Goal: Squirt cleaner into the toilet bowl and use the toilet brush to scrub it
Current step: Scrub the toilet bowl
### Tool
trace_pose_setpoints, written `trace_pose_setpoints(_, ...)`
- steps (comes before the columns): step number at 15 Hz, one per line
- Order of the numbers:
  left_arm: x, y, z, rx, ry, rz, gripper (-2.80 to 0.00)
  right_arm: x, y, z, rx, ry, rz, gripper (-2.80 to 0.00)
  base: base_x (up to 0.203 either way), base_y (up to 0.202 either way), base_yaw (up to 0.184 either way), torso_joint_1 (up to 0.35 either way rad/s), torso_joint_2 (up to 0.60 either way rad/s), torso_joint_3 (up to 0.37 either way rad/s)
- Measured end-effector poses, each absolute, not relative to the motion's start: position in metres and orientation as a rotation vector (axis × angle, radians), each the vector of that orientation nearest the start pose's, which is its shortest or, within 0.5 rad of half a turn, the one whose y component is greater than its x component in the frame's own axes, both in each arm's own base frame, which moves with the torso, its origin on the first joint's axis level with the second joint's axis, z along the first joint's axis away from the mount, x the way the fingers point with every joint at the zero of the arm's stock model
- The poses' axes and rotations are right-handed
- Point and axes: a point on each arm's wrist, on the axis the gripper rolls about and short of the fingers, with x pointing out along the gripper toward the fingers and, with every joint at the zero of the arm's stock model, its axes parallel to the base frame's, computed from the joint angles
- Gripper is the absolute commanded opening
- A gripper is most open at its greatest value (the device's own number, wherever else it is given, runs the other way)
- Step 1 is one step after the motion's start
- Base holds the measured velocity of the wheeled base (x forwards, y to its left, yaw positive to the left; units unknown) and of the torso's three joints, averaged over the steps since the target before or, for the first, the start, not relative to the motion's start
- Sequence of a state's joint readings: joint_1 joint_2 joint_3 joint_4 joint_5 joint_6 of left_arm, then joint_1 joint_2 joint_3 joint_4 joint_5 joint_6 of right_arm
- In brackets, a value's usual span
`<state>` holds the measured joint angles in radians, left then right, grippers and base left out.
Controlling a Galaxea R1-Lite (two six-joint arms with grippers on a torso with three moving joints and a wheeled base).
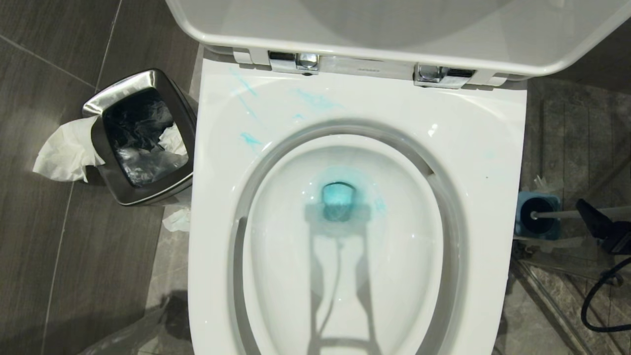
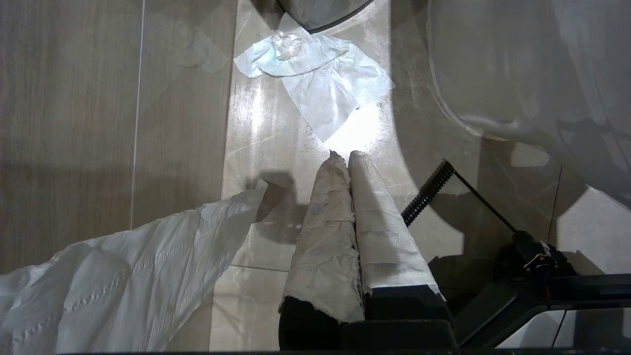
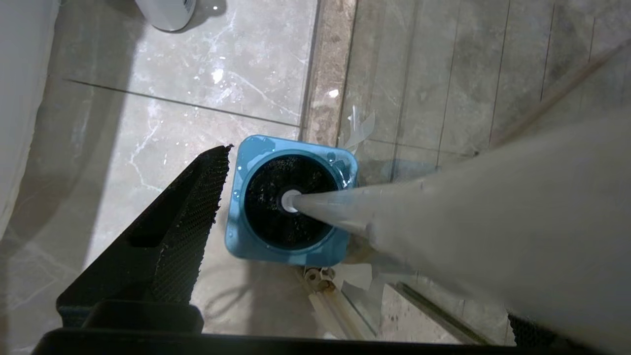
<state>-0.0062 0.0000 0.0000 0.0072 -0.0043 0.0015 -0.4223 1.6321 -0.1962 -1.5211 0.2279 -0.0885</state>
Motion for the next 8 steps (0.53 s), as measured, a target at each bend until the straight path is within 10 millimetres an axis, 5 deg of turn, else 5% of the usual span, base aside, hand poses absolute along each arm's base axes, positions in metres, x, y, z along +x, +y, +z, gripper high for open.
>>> trace_pose_setpoints(3, -0.0228, 0.0000, 0.0747, 0.002, 0.007, -0.011, -2.80, 0.2050, -0.0860, 0.1471, -0.116, -0.082, -0.195, 0.00, 0.000, 0.000, 0.000, 0.000, 0.00, 0.000)
trace_pose_setpoints(4, -0.0228, 0.0000, 0.0747, 0.002, 0.007, -0.011, -2.80, 0.2056, -0.0862, 0.1473, -0.114, -0.084, -0.194, -2.80, 0.000, 0.000, 0.000, 0.000, 0.00, 0.000)
trace_pose_setpoints(8, -0.0228, 0.0000, 0.0748, 0.001, 0.007, -0.011, -2.80, 0.2090, -0.0860, 0.1510, -0.117, -0.103, -0.162, -2.80, 0.000, 0.000, 0.000, 0.000, 0.00, 0.000)
